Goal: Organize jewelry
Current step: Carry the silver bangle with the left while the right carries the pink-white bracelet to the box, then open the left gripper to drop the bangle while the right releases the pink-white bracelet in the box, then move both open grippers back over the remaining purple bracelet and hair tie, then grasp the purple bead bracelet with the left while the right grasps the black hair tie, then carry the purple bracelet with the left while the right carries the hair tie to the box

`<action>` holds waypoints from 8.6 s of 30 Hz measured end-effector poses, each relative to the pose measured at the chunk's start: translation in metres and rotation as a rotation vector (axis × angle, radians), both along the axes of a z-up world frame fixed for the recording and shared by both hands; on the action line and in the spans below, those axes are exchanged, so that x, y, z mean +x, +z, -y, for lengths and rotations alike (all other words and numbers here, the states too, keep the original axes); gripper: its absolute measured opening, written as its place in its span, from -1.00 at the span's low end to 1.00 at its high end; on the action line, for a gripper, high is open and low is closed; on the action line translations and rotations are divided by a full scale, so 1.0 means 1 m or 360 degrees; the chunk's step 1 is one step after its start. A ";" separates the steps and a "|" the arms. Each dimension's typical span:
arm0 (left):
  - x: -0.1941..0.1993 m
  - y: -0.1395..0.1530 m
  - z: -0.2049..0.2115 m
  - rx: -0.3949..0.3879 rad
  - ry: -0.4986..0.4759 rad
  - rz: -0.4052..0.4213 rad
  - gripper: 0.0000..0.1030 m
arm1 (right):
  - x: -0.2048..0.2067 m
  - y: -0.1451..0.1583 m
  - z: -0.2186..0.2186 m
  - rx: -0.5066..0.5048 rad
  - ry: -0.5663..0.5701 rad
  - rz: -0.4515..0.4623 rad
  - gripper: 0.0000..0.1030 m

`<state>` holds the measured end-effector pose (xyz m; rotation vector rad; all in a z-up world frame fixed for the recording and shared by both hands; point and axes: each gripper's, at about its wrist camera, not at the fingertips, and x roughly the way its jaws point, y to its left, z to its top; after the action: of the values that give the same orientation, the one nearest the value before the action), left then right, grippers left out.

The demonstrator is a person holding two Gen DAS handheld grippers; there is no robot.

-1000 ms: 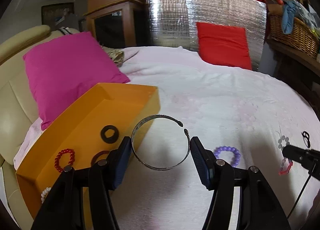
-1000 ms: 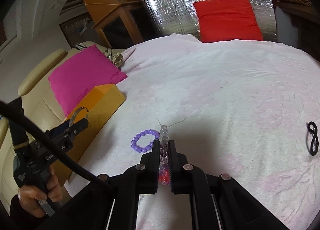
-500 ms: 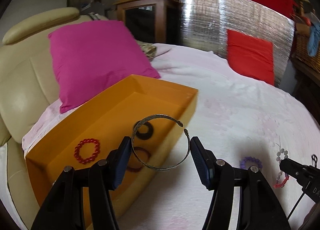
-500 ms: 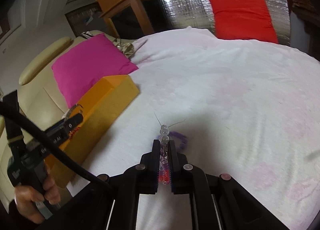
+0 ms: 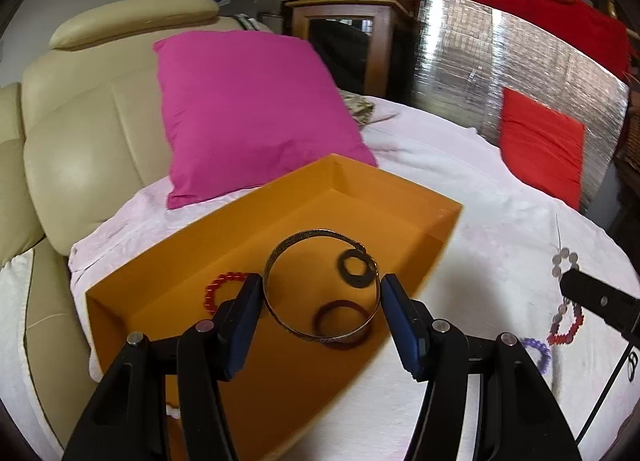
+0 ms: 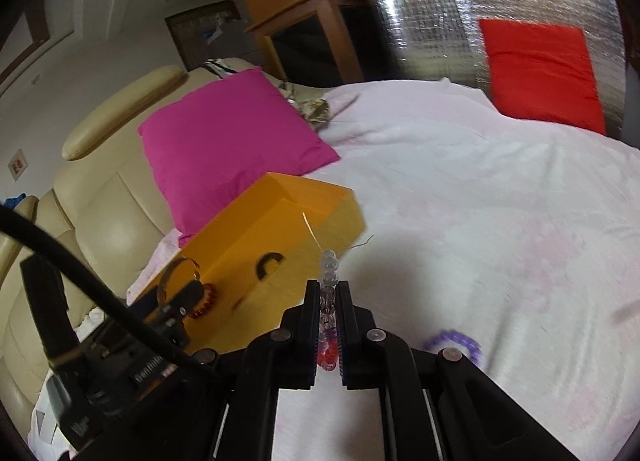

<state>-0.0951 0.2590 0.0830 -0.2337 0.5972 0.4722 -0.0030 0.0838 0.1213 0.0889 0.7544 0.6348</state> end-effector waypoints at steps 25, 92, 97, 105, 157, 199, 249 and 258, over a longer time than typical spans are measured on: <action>-0.010 -0.025 -0.058 -0.0052 0.0245 -0.0176 0.20 | 0.037 -0.004 -0.106 0.0029 0.0173 -0.0075 -0.83; 0.034 -0.013 0.173 0.0245 -0.0472 -0.0159 0.43 | -0.127 0.083 0.379 0.0477 -0.1213 0.0490 1.00; 0.045 -0.022 0.175 0.0296 -0.0533 -0.0212 0.43 | -0.085 0.013 0.412 0.0542 -0.1254 0.0084 1.00; 0.043 -0.021 0.187 0.0379 -0.0513 -0.0224 0.43 | -0.045 -0.030 0.418 0.0537 -0.1224 -0.0250 1.00; 0.084 -0.062 0.162 -0.0157 -0.0834 -0.0435 0.43 | 0.038 -0.097 0.366 -0.0040 -0.1249 -0.0562 -0.31; 0.065 -0.027 0.161 -0.0224 -0.0997 -0.0119 -0.82 | 0.011 -0.056 0.275 0.0264 -0.0746 -0.0280 -0.83; -0.033 0.012 -0.066 -0.0139 -0.0184 0.0246 -0.82 | -0.010 0.003 -0.051 0.0075 0.0141 0.0047 -0.83; -0.047 -0.007 -0.120 -0.0194 0.0036 0.0181 -0.82 | -0.030 -0.003 -0.110 0.0042 0.0329 0.0041 -0.82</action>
<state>-0.1426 0.3793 0.0762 -0.3813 0.5130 0.4419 -0.0333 0.1935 0.1187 0.0268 0.7360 0.8411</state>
